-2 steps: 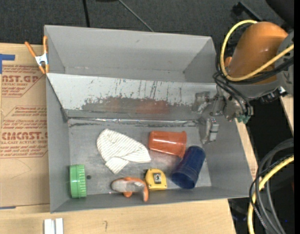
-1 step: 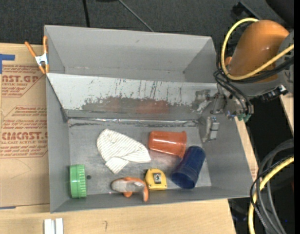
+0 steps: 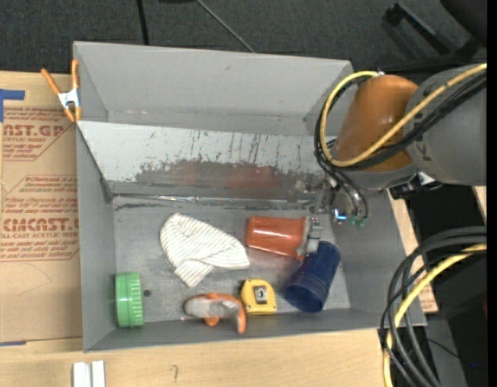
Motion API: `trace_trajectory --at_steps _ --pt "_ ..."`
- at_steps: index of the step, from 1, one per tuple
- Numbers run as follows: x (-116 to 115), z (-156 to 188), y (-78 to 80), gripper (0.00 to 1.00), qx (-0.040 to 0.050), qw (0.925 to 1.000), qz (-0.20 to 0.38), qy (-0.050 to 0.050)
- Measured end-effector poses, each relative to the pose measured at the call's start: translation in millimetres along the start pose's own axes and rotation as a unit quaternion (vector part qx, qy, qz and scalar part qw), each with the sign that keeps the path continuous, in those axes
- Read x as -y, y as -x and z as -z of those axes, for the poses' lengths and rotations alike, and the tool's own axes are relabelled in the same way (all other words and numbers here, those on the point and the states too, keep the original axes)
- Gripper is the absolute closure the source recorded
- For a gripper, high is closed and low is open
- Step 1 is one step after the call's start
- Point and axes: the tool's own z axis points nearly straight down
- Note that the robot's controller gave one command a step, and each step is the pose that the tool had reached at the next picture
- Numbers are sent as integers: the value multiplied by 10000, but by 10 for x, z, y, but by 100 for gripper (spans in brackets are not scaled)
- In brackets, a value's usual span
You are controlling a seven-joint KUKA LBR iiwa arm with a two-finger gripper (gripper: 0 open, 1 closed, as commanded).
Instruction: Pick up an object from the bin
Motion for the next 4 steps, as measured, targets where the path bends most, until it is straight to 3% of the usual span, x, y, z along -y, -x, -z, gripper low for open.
trace_trajectory --at_steps 1,2,3,4 --pt "-118 -117 -100 0 -38 10000 -52 -1" --pt "-223 -215 -44 0 -21 9997 -227 0" --pt "-238 -635 -174 0 -30 9994 -341 -4" --pt "-233 -617 -118 100 -21 9967 -814 -6"
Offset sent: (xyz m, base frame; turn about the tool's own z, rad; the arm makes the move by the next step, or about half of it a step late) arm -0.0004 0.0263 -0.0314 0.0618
